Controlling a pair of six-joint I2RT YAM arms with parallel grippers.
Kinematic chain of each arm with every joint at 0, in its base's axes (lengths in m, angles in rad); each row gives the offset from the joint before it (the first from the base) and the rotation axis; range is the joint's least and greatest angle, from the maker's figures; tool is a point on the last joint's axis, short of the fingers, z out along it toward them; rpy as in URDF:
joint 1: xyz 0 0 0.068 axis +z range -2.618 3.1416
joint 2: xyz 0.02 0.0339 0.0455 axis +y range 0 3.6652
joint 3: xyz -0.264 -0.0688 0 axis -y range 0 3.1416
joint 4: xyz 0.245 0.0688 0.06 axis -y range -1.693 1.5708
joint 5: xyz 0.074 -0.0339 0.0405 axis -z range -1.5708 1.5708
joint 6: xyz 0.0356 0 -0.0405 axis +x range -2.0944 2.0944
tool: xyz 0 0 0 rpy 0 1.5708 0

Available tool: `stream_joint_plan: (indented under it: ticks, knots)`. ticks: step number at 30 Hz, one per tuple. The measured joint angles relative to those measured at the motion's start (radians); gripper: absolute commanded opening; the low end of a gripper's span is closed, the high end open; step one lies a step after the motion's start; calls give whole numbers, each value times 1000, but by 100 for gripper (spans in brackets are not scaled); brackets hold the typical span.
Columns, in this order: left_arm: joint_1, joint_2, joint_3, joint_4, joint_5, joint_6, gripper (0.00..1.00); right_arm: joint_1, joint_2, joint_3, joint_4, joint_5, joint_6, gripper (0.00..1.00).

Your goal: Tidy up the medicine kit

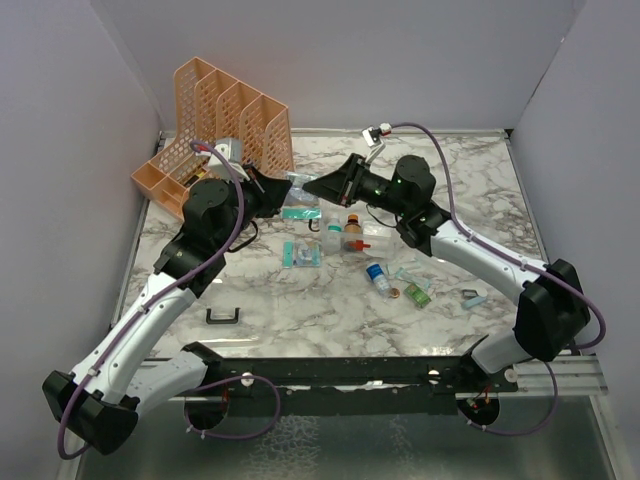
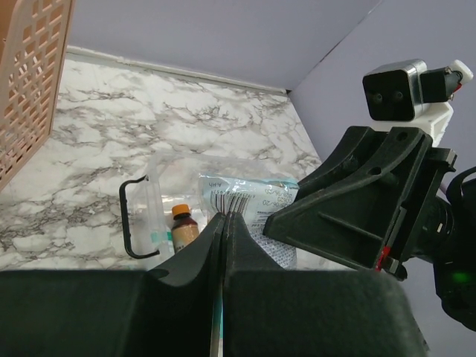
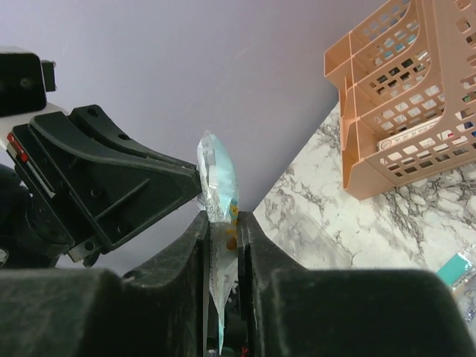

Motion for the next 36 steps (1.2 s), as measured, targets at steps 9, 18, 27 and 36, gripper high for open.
stream_joint_plan:
  ticks: [9,18,27,36]
  knots:
    - [1,4,-6,-14,-30,-15,62,0,-10,0,-56,84,-45,1]
    - [1,21,-6,-74,-80,27,66,-69,-90,57,-330,205,-258,1]
    - [1,55,-18,-90,-84,72,66,-240,-114,140,-640,328,-432,1]
    - [1,127,-33,-105,-53,77,66,-241,21,304,-1006,495,-492,1]
